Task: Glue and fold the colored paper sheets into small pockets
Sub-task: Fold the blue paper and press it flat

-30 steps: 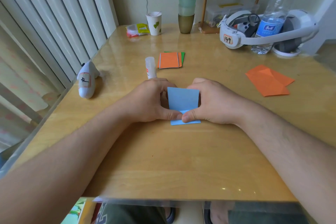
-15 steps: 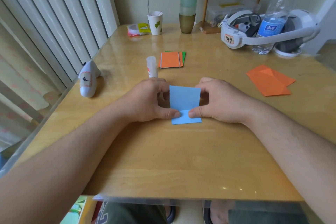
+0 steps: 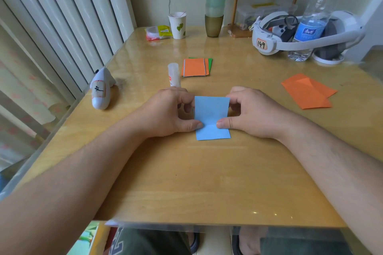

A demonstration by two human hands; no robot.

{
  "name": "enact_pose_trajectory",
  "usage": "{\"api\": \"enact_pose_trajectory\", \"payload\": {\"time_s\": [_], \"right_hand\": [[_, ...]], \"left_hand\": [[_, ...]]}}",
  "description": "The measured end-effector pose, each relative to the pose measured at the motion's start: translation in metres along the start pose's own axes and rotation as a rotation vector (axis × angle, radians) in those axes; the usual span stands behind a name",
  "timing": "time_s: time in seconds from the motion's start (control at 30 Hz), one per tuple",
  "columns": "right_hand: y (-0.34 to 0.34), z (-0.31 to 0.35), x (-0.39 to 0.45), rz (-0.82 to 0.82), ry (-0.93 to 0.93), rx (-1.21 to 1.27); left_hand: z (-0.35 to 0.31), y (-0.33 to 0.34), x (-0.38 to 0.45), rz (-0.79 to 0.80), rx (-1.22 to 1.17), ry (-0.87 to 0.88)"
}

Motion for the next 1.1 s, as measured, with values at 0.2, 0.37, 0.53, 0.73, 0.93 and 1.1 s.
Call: {"api": "enact_pose_trajectory", "payload": {"time_s": [0.2,0.37,0.53,0.73,0.93,1.1], "right_hand": [[0.002,0.001,0.001,-0.012,0.000,0.011],[0.009,0.010,0.004,-0.049,-0.030,-0.031],[0.011,0.013,0.005,-0.048,-0.043,-0.029],[0.001,0.001,0.005,-0.065,0.002,-0.038],[-0.001,-0.004,0.006,-0.064,0.010,-0.028],[0.002,0.002,0.010,-0.085,-0.016,-0.030]], "left_hand": [[-0.001,0.002,0.002,-0.002,0.023,-0.005],[-0.007,0.002,0.004,-0.029,-0.001,0.012],[-0.010,0.002,0.004,-0.036,0.017,0.012],[-0.006,-0.001,0.001,-0.012,0.016,-0.031],[-0.004,-0.001,0.000,-0.004,0.023,-0.047],[-0.007,0.002,0.006,-0.051,0.058,-0.077]]}}
Point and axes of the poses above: each hand's wrist, its own x-axis towards the middle knuckle, its own y-axis out of the palm, z = x × y, the point moved 7 cm from there along x, towards the middle knuckle, and after that the axes turned 7 degrees about y, right-handed, at the moved point
